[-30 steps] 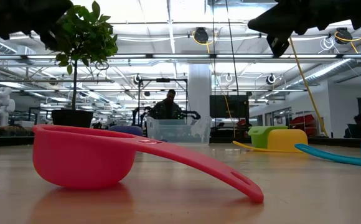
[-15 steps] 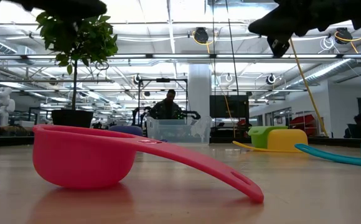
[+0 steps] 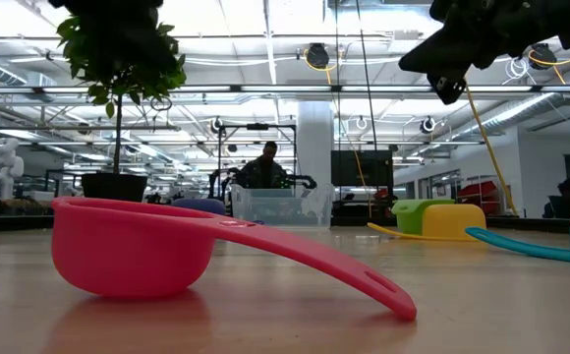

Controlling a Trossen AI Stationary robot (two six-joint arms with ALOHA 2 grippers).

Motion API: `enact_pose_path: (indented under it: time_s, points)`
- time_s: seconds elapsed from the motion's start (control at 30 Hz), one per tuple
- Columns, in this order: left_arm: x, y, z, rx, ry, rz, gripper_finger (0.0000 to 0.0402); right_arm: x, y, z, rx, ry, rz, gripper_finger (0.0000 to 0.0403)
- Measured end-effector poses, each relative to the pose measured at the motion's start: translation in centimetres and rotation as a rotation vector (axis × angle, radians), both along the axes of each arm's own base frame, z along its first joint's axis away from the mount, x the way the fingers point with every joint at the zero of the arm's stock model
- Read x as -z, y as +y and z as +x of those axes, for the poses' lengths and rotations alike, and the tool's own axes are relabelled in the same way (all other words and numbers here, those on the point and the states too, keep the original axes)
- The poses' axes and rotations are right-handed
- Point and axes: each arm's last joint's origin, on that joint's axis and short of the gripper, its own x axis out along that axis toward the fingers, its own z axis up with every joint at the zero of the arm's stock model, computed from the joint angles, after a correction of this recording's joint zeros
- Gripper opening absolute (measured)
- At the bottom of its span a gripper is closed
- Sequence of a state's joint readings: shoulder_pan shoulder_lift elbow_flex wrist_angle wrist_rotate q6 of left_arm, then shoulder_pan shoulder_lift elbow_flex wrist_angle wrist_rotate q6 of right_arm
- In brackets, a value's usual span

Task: Nest measuring cups in basket
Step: Move the orange measuring cup to the center of the table

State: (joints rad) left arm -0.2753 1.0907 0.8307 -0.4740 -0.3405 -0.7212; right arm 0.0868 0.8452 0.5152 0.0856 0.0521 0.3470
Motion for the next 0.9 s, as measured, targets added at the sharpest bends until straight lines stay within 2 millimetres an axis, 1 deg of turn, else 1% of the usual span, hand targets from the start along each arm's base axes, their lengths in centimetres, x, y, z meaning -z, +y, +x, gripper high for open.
enact_pose_path:
  time_s: [0.13, 0.23, 0.37, 0.47, 0.6, 0.73, 0.9]
  points:
    - [1.2, -0.1, -0.2, -0.068, 0.108, -0.108, 0.0033, 0.0, 0.0, 0.0, -0.007, 0.0, -0.02, 0.0]
    - [1.9, 0.0, -0.7, -0.101, 0.193, -0.12, 0.0033, 0.0, 0.0, 0.0, -0.01, -0.002, -0.03, 0.0]
    - [2.5, -0.1, -1.4, -0.189, 0.274, -0.177, 0.0033, -0.2, 0.0, 0.1, -0.017, -0.024, -0.052, 0.0]
    - [2.7, -0.5, -2.0, -0.236, 0.316, -0.229, 0.0033, -0.3, 0.0, 0.1, -0.024, -0.033, -0.079, 0.0]
    - [3.0, -1.8, -2.9, -0.285, 0.36, -0.298, 0.0033, -0.7, 0.0, 0.2, -0.036, -0.075, -0.131, 0.0]
    - [3.4, -3.0, -3.4, -0.257, 0.406, -0.283, 0.0033, -1.0, 0.0, 0.3, -0.043, -0.111, -0.166, 0.0]
    - [3.9, -3.4, -3.2, -0.236, 0.42, -0.23, 0.0033, -1.2, 0.0, 0.3, -0.041, -0.135, -0.168, 0.0]
